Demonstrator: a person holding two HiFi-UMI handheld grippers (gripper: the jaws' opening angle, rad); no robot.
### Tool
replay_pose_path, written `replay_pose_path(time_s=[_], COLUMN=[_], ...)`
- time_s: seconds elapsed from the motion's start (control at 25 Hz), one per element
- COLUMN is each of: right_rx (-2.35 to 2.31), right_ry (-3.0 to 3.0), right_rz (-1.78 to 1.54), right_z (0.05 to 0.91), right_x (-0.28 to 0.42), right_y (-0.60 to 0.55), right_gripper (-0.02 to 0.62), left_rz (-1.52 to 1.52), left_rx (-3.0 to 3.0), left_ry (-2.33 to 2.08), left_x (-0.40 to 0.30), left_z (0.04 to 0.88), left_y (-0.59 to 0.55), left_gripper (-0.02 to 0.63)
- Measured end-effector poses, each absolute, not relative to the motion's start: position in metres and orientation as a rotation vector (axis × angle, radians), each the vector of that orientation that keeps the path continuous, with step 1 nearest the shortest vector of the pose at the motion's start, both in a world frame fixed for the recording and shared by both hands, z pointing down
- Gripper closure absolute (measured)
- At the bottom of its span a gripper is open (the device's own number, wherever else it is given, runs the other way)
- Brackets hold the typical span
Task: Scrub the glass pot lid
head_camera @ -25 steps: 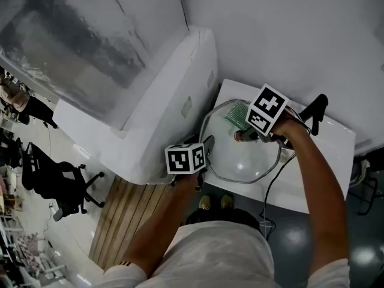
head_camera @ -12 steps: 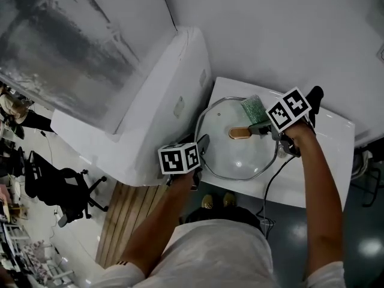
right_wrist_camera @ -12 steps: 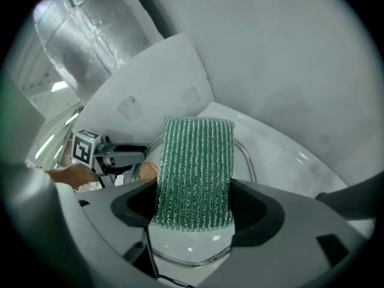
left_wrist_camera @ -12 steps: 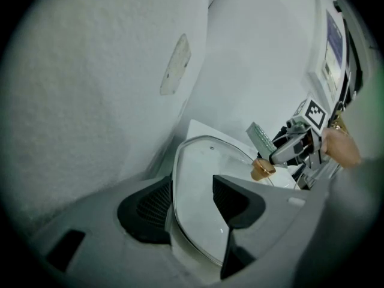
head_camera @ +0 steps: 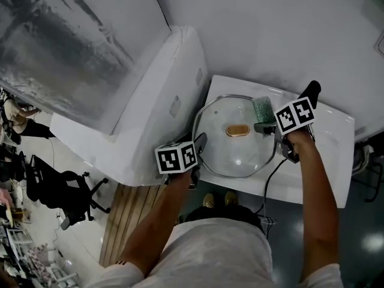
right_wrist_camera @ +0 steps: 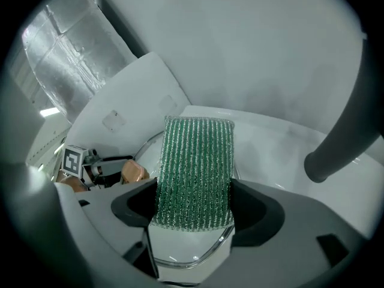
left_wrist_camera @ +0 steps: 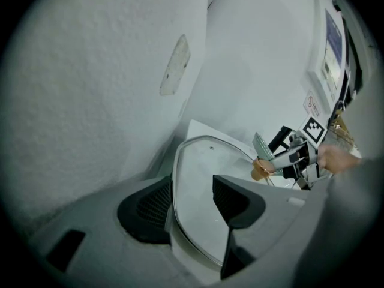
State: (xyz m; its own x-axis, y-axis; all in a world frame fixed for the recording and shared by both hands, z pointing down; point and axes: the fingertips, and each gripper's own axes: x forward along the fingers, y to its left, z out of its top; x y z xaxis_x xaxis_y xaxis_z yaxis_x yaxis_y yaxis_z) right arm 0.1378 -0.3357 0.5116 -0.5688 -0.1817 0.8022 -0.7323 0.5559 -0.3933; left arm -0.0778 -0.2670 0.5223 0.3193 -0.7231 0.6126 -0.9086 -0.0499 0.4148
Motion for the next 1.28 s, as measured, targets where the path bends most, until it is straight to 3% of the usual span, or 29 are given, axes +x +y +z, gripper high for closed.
replay_pose_path(time_s=[0.52, 0.84, 1.28], right_rx=[0.778, 0.712, 0.598], right_ry=[-2.054, -2.105, -2.018], right_rz=[0.66, 0.367, 0.115], right_z=[0.485, 0.452, 0.481], right_x=[0.137, 0.085, 0.029], right_y=[-0.316, -0.267, -0.219], right_gripper=[0.247, 0.247, 0.247], left_rz=[0.297, 0.291, 0.288], left_rx=[1.825, 1.839, 1.841], left_ry=[-1.452, -1.452, -1.449], left_x=[-0.079, -0.077, -0.077], left_z=[0.522, 0.52, 0.521], left_y=[-0.267, -0.268, -0.268], left_gripper=[0.379, 0.379, 0.379])
